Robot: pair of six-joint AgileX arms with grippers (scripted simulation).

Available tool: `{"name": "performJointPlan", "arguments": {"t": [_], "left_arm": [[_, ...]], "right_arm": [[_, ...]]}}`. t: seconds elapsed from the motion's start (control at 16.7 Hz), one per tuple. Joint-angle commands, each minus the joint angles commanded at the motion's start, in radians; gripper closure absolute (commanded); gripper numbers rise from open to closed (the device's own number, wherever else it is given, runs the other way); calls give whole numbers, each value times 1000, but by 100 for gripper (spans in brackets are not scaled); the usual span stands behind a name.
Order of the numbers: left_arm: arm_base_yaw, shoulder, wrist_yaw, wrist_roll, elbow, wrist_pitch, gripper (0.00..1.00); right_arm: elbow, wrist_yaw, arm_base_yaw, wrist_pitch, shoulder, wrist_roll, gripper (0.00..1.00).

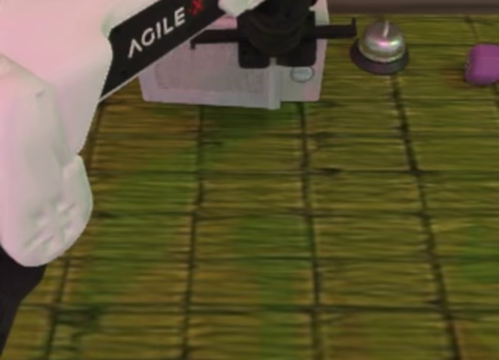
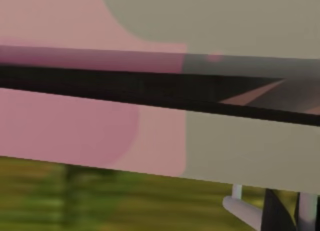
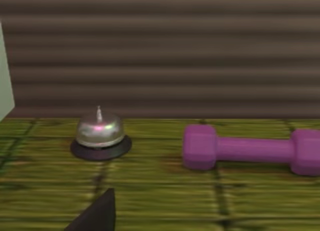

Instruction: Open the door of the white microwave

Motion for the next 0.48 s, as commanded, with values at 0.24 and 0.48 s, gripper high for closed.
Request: {"name": "performJointPlan", "arguments": {"t": [0.24, 0.48], "left_arm": [[-4, -1, 6, -5, 7, 3, 100], [-3, -37, 12, 29, -58, 35, 100]], "right_arm": [[0, 0, 0, 0, 0, 0, 0], [0, 0, 0, 0, 0, 0, 0]]}}
